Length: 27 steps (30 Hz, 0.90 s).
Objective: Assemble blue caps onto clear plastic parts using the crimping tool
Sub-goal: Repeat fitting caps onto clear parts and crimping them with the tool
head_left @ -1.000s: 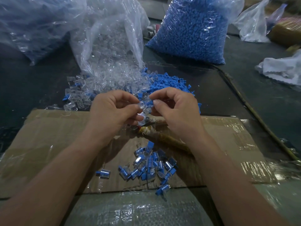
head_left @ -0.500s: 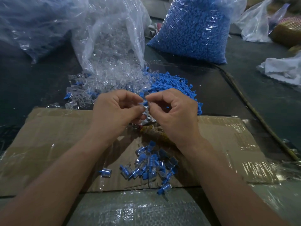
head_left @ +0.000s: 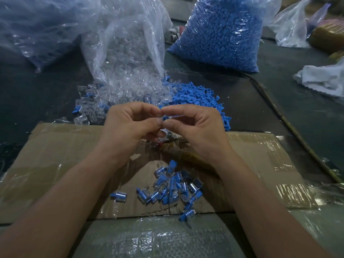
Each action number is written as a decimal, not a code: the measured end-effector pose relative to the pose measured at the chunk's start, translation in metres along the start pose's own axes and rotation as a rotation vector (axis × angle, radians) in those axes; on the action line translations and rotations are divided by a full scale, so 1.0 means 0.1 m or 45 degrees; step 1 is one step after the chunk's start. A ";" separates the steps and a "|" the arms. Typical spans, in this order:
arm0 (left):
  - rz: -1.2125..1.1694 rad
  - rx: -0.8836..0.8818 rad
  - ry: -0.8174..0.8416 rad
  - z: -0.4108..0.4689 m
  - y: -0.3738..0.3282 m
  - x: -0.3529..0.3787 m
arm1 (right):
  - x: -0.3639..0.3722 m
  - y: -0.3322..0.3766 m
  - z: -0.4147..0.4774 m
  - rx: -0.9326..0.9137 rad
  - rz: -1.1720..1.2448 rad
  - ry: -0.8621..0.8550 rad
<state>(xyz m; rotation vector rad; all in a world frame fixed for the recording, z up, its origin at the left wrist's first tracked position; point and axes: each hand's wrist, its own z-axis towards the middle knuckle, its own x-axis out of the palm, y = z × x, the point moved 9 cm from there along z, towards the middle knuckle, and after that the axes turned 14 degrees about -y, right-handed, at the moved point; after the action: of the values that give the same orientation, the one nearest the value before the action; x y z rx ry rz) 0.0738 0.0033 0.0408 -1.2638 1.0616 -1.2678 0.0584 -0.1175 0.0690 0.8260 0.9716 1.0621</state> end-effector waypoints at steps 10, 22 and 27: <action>-0.098 -0.159 0.030 0.00 0.05 0.01 | 0.02 0.06 -0.01 -0.102 0.016 0.059; -0.197 -0.289 0.148 -0.01 0.13 0.07 | -0.06 0.13 -0.01 -0.361 -0.099 -0.009; -0.232 -0.284 0.164 -0.01 0.12 0.09 | -0.08 0.14 -0.01 -0.390 -0.114 -0.043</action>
<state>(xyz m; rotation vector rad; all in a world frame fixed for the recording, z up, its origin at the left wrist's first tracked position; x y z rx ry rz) 0.0744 -0.0066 0.0300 -1.4907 1.2285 -1.4129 0.0520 -0.1216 0.0833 0.5422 0.7847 1.0829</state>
